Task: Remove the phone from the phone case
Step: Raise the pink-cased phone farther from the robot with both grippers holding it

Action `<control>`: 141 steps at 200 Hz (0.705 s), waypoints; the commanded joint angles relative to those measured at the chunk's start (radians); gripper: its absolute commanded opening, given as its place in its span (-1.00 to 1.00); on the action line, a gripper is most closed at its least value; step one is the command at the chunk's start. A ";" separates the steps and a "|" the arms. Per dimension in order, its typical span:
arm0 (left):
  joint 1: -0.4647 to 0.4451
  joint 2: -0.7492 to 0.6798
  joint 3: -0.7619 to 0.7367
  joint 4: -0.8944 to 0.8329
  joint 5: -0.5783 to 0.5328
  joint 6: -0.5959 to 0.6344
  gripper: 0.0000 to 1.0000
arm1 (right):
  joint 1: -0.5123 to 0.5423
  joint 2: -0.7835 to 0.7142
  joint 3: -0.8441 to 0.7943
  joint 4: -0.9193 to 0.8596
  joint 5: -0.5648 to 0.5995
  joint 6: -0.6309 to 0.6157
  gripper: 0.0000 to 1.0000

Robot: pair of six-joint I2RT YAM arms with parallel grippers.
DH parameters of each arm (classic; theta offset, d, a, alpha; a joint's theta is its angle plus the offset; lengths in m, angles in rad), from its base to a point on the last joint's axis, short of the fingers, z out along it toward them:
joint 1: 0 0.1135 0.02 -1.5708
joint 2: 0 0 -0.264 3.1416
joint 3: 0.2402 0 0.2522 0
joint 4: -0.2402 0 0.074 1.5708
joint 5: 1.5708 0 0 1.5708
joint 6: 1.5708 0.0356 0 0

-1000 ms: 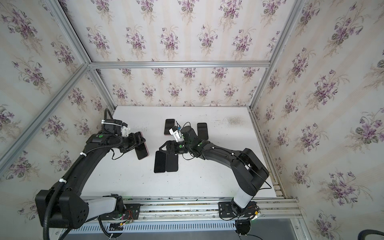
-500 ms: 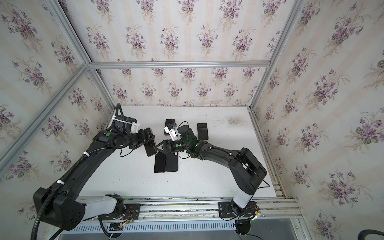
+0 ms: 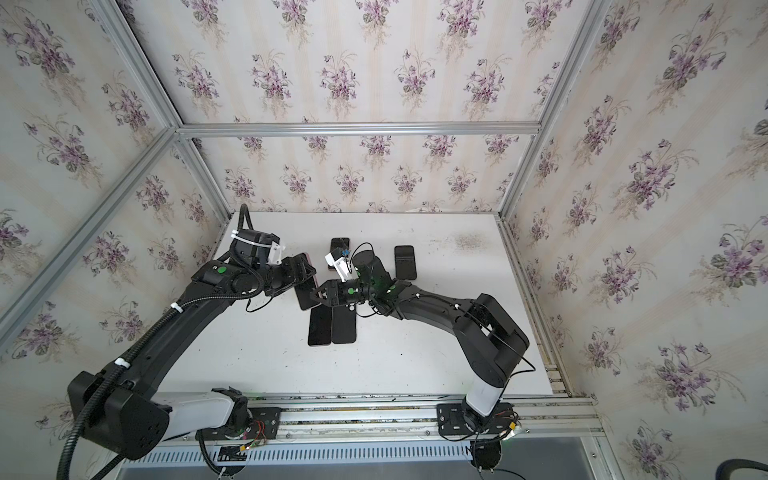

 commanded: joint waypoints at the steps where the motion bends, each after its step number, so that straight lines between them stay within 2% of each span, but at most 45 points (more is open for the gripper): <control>1: -0.005 -0.008 0.004 0.057 -0.011 -0.015 0.15 | 0.001 0.004 0.018 0.028 0.001 0.012 -0.42; 33: -0.022 -0.030 -0.002 0.087 -0.011 -0.020 0.17 | 0.001 -0.002 0.016 0.018 0.002 0.012 -0.78; 60: -0.024 -0.075 -0.014 0.137 -0.011 -0.030 0.50 | 0.000 -0.025 0.009 0.007 0.005 0.008 -1.00; 74: -0.024 -0.097 -0.012 0.164 -0.005 -0.033 0.78 | -0.002 -0.045 0.003 -0.012 0.007 -0.012 -1.00; 92: -0.024 -0.122 0.004 0.189 -0.007 -0.031 0.98 | -0.010 -0.082 -0.006 -0.072 0.021 -0.055 -1.00; 116: -0.024 -0.145 0.059 0.205 -0.002 0.009 0.99 | -0.056 -0.157 -0.053 -0.134 0.029 -0.102 -1.00; 141: -0.024 -0.153 0.137 0.205 -0.003 0.093 0.99 | -0.150 -0.274 -0.115 -0.220 0.034 -0.194 -1.00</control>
